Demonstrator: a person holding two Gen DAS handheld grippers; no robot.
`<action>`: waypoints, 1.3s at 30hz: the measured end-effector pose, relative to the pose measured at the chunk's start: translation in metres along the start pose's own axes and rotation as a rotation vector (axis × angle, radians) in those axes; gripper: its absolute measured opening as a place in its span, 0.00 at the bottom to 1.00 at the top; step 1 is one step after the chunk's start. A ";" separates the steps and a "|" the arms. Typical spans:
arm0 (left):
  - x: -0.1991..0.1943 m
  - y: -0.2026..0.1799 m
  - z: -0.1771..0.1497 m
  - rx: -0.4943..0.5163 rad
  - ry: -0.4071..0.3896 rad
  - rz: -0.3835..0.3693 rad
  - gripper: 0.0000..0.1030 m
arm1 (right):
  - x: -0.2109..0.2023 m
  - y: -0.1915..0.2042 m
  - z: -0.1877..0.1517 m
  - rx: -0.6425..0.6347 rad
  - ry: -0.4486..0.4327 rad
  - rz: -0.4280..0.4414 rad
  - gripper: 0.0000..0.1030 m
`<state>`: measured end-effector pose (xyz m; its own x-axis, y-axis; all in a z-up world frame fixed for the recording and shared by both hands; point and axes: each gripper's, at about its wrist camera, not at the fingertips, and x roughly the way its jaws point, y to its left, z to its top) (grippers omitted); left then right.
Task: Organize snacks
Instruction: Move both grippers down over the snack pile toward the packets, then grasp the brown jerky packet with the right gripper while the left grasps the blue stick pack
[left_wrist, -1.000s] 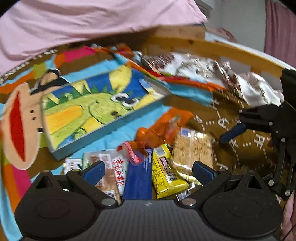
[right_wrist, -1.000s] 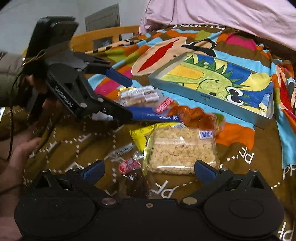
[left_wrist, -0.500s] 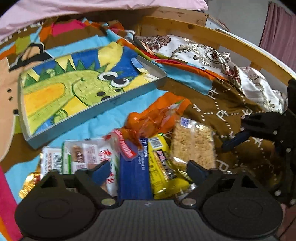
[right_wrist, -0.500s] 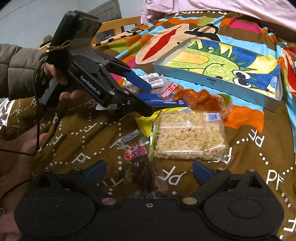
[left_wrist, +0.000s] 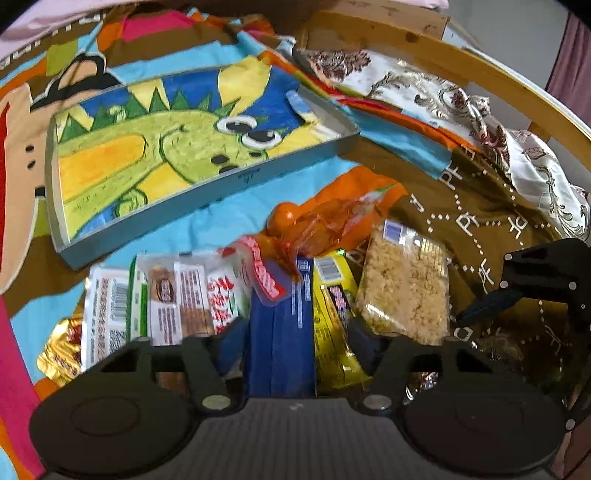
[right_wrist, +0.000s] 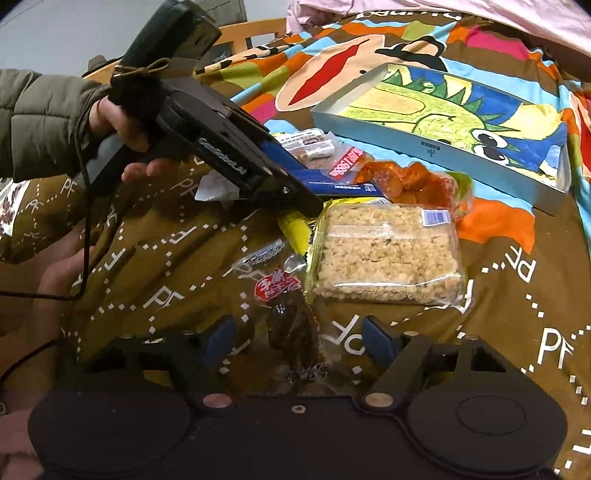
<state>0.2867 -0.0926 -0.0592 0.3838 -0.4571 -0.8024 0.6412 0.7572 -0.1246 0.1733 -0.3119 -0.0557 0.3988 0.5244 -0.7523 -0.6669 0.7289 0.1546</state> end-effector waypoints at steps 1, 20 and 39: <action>0.002 -0.001 -0.001 -0.002 0.010 0.006 0.52 | 0.001 0.001 0.000 -0.004 0.001 0.000 0.74; -0.006 -0.018 -0.023 -0.014 0.067 0.072 0.58 | 0.007 0.008 -0.003 -0.077 0.031 -0.044 0.57; -0.012 -0.021 -0.028 -0.052 0.064 0.114 0.34 | 0.016 0.013 0.000 -0.082 -0.006 -0.082 0.48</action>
<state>0.2496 -0.0902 -0.0633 0.4079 -0.3376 -0.8483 0.5598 0.8265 -0.0598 0.1710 -0.2943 -0.0662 0.4577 0.4672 -0.7565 -0.6811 0.7311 0.0395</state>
